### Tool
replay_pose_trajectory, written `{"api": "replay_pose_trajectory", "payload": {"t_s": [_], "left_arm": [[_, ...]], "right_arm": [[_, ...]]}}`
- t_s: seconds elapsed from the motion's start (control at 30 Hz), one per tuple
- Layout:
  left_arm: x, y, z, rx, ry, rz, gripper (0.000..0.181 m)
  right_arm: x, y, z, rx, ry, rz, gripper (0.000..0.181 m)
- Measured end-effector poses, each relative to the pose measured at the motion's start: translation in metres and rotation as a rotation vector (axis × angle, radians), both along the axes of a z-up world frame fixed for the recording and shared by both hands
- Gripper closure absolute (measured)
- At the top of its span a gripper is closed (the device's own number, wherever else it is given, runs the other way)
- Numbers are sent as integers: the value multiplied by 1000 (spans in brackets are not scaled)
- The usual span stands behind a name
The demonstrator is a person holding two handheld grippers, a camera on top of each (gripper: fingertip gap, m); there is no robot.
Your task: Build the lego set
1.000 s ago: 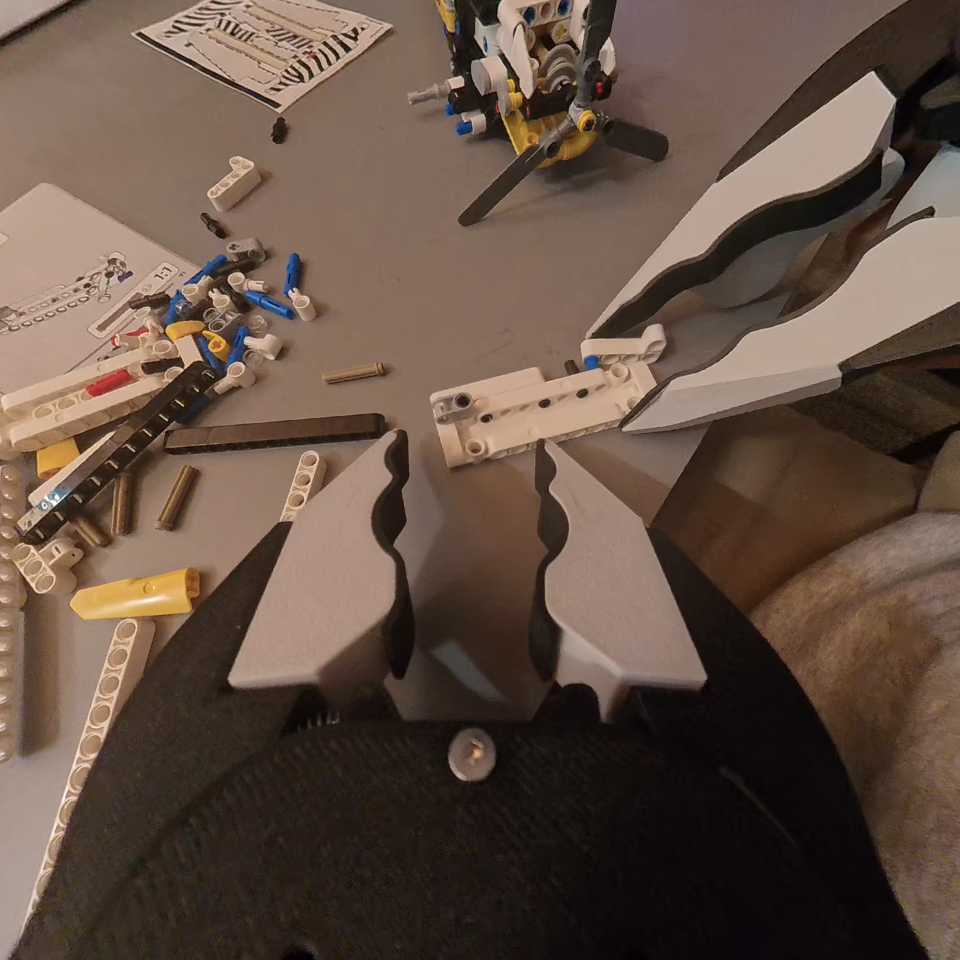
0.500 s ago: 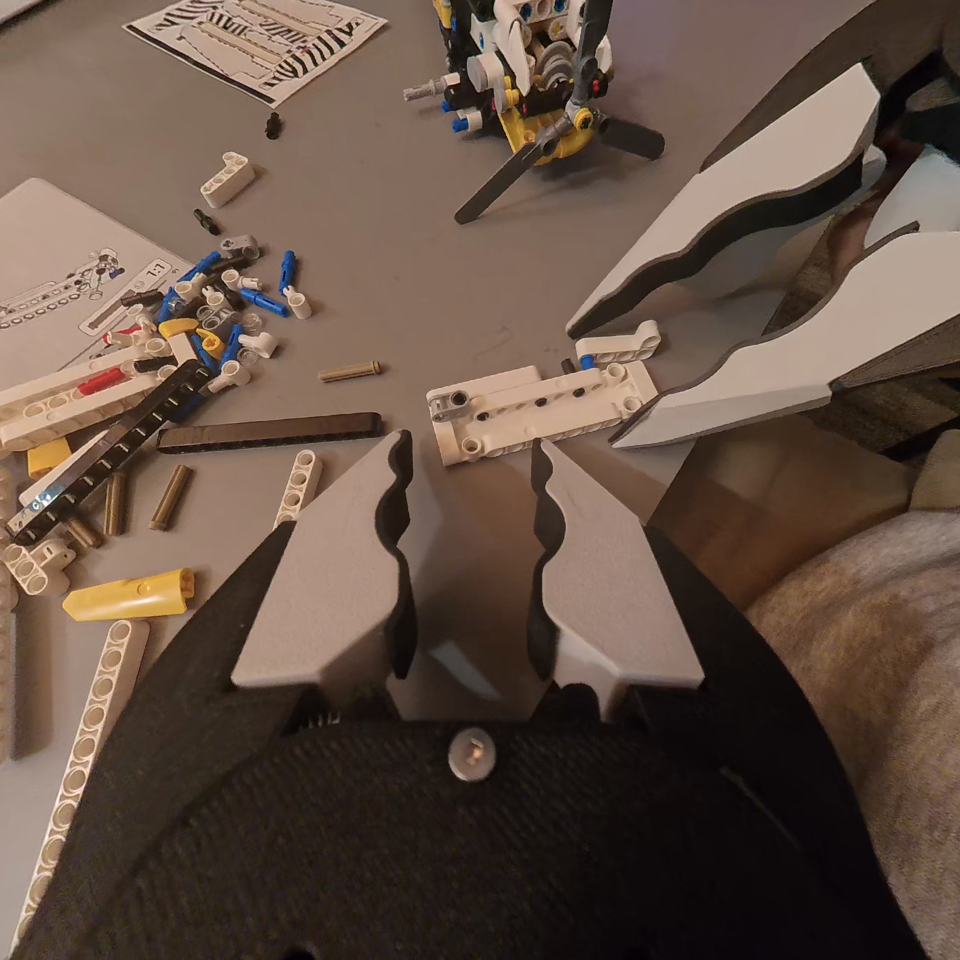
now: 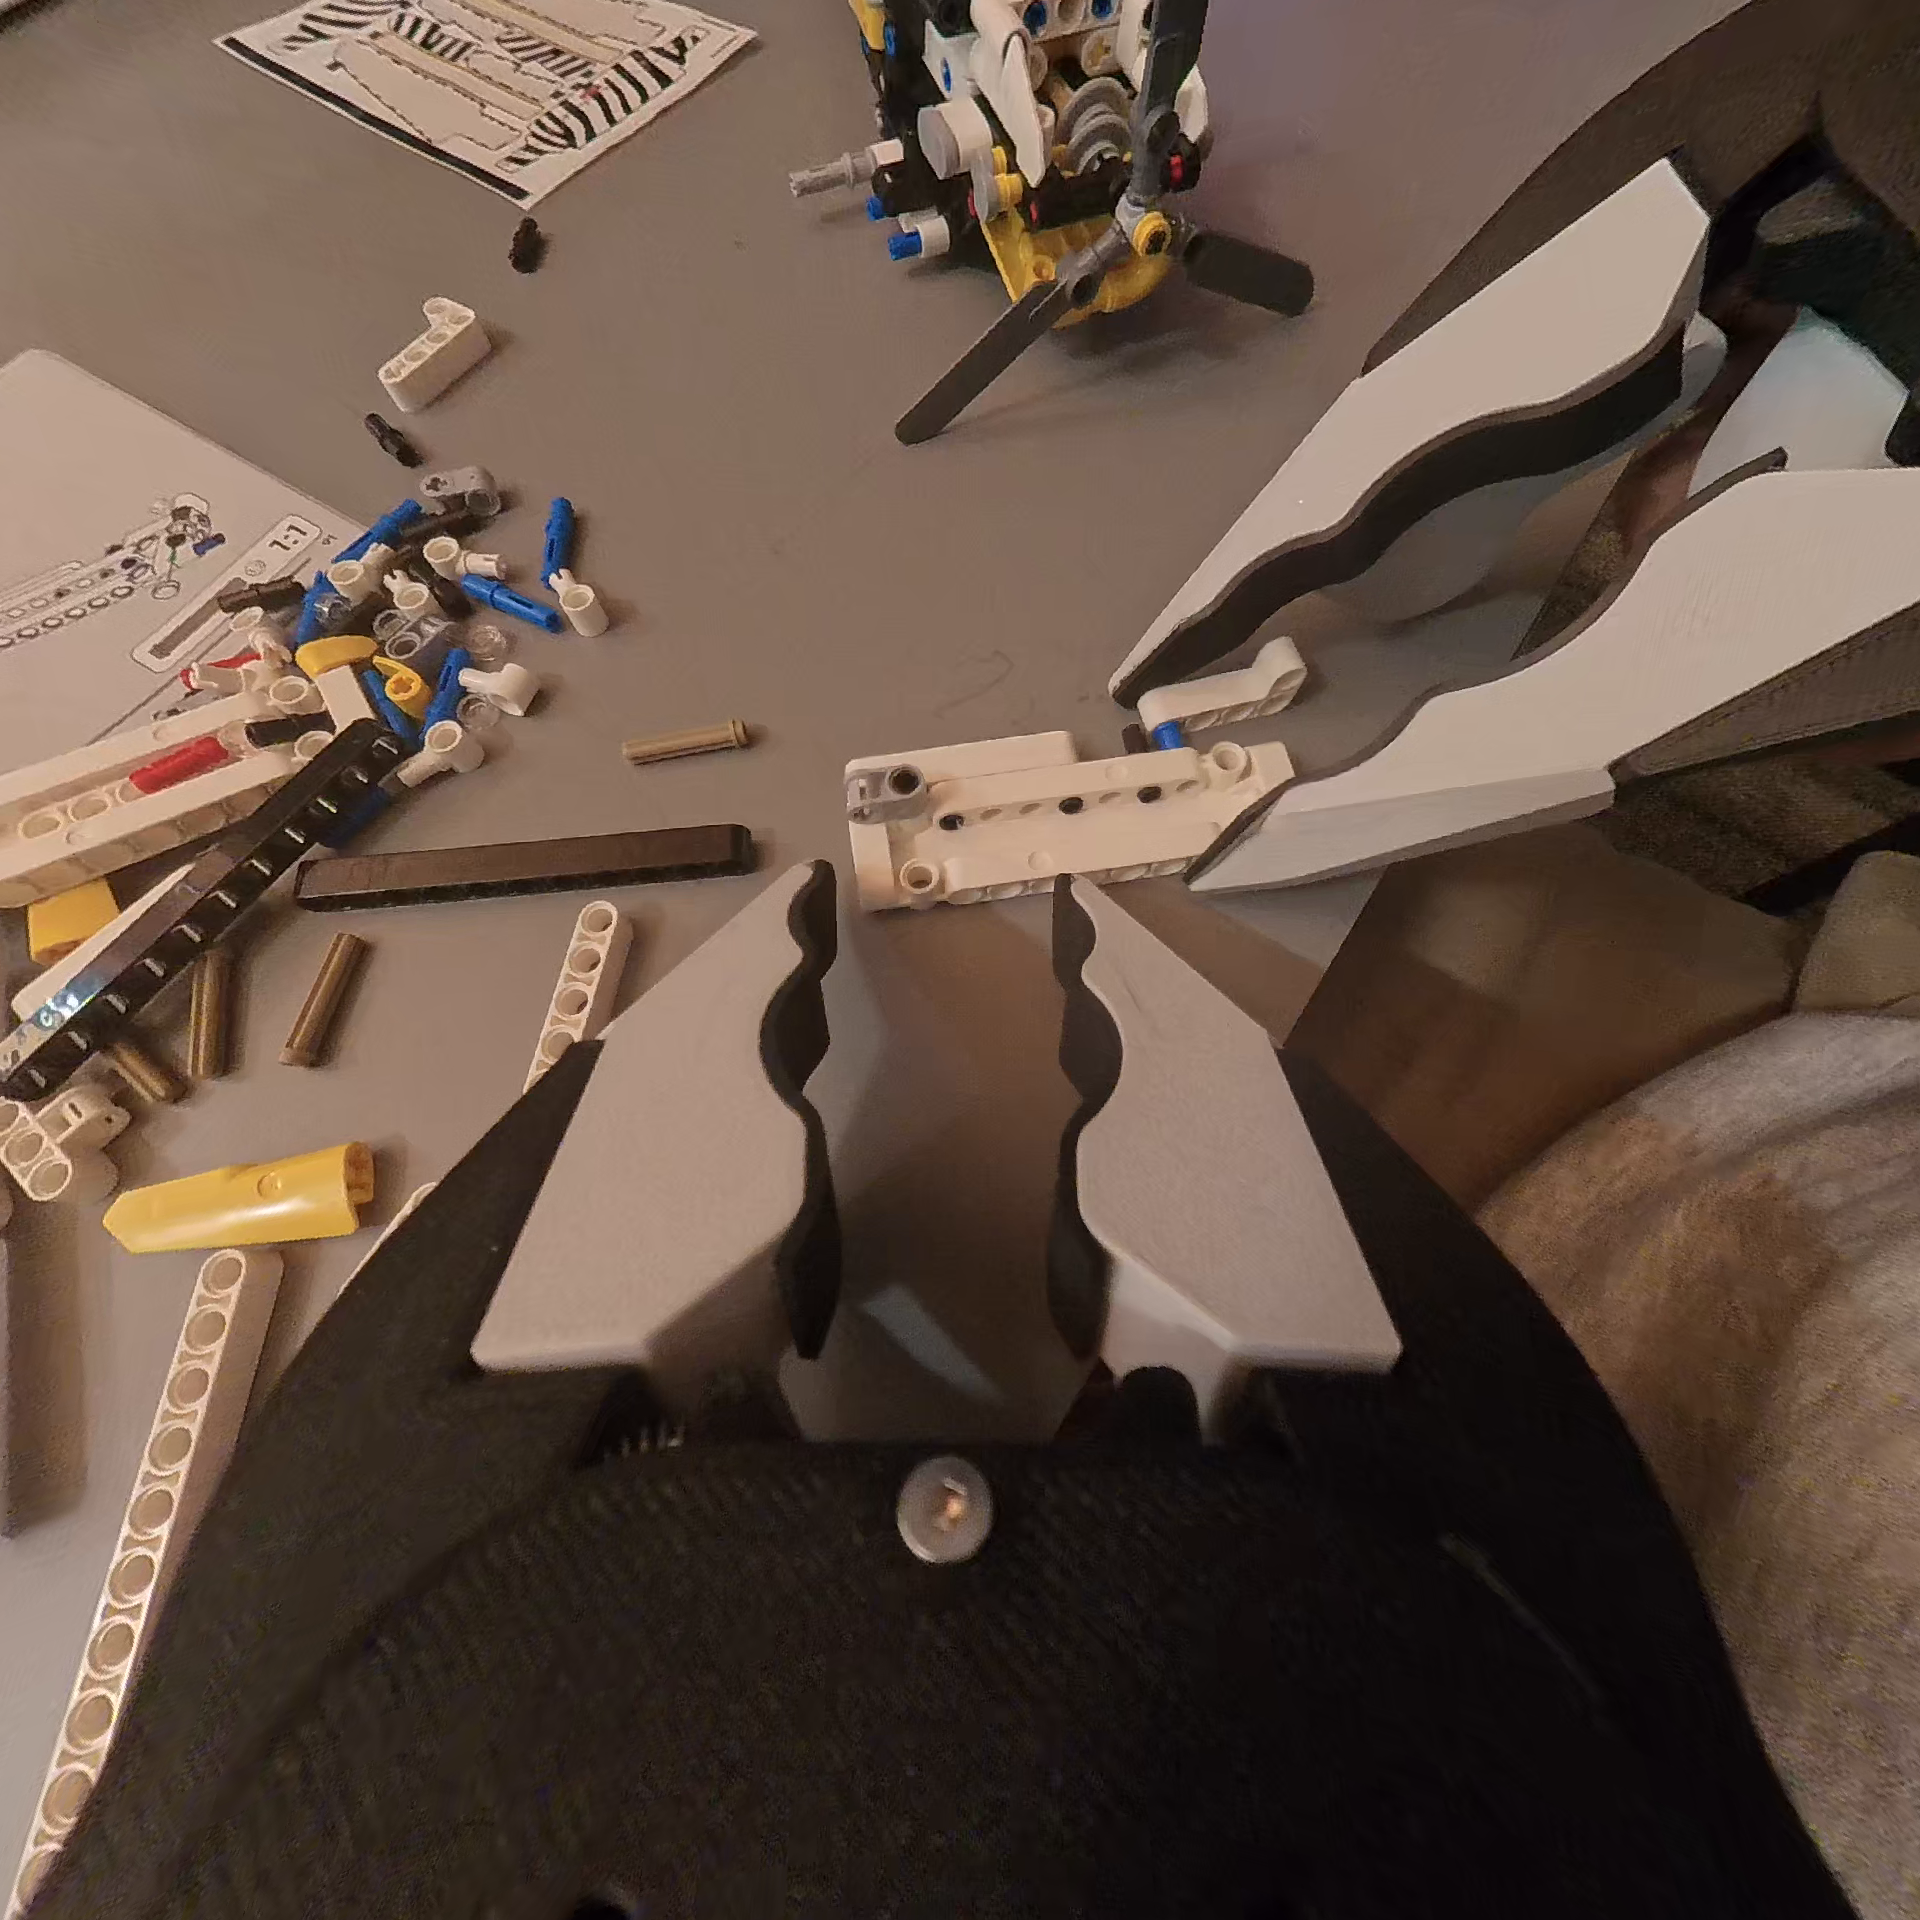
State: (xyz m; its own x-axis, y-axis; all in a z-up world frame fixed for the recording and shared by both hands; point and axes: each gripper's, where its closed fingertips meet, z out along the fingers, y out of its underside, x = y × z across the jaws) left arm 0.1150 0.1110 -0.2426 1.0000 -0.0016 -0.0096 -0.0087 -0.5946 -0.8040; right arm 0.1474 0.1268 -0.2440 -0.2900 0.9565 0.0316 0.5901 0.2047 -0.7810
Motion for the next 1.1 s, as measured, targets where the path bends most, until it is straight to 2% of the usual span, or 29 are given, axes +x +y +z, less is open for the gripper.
{"api": "replay_pose_trajectory", "payload": {"t_s": [0.47, 0.63, 0.67, 0.7, 0.8, 0.93, 1.1], "left_arm": [[1, 0, 0, -4, -9, -1, 144], [1, 0, -1, -7, -18, 3, 144], [1, 0, -1, -9, -21, 2, 145], [1, 0, -1, -11, -24, 2, 146], [-1, 0, -2, -15, -32, 17, 147], [-1, 0, -2, -19, -38, 18, 146], [-2, 0, -2, -18, -38, 23, 146]], "right_arm": [[0, 1, 1, 37, 7, -9, 143], [-1, 0, 6, -11, 13, -9, 145], [-1, -2, 9, -36, 25, 0, 149], [0, -1, 5, -30, 8, 3, 176], [1, 11, 1, 102, 12, -23, 175], [4, 9, 3, 47, 11, -14, 159], [5, 20, 15, 55, 88, -39, 156]]}}
